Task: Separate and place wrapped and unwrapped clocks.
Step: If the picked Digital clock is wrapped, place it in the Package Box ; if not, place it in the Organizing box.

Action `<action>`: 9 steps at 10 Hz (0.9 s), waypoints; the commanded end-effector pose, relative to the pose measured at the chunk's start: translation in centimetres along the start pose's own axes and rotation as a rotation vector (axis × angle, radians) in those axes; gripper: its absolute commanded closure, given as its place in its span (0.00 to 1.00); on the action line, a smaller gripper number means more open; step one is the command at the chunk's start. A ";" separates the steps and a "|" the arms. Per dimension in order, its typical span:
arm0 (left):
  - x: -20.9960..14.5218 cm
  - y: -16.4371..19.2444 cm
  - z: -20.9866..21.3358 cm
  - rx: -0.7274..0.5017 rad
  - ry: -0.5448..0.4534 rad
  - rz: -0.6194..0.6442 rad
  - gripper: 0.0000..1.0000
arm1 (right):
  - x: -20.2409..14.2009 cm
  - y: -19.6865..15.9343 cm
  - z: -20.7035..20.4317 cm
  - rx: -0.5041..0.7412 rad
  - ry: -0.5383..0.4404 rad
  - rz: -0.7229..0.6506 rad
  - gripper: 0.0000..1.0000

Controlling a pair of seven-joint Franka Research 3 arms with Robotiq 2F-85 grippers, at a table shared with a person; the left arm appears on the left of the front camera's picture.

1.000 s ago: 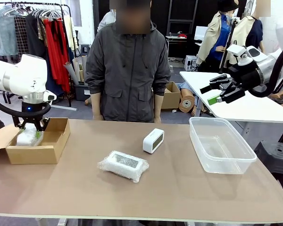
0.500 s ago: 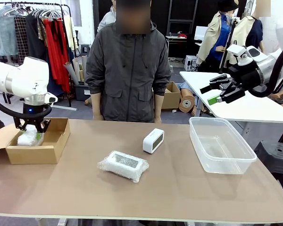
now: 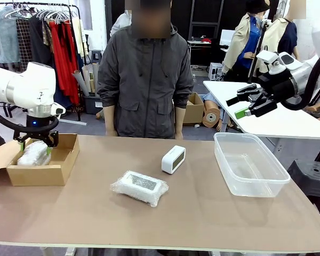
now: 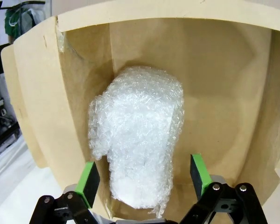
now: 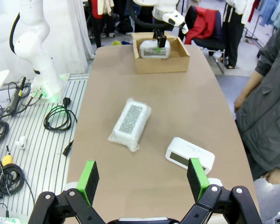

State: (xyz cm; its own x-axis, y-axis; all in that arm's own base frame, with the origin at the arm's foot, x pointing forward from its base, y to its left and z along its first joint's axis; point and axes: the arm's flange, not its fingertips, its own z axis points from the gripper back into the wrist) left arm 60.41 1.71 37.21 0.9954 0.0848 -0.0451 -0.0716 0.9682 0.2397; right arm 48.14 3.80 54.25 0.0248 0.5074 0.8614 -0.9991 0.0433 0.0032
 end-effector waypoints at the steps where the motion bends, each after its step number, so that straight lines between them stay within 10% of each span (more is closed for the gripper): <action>1: -0.8 0.2 0.9 0.016 -0.023 -0.009 0.00 | 0.2 0.0 0.0 0.001 -0.007 0.005 0.00; 9: -1.8 0.8 4.6 -0.056 -0.052 -0.034 0.00 | 0.2 0.0 0.0 0.001 -0.007 0.005 0.00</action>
State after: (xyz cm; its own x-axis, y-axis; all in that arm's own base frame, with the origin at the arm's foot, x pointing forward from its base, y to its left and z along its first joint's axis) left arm 58.59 1.23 42.19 0.9993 0.0360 -0.0061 -0.0344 0.9837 0.1763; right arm 48.14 3.80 54.24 0.0249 0.5074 0.8614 -0.9991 0.0432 0.0034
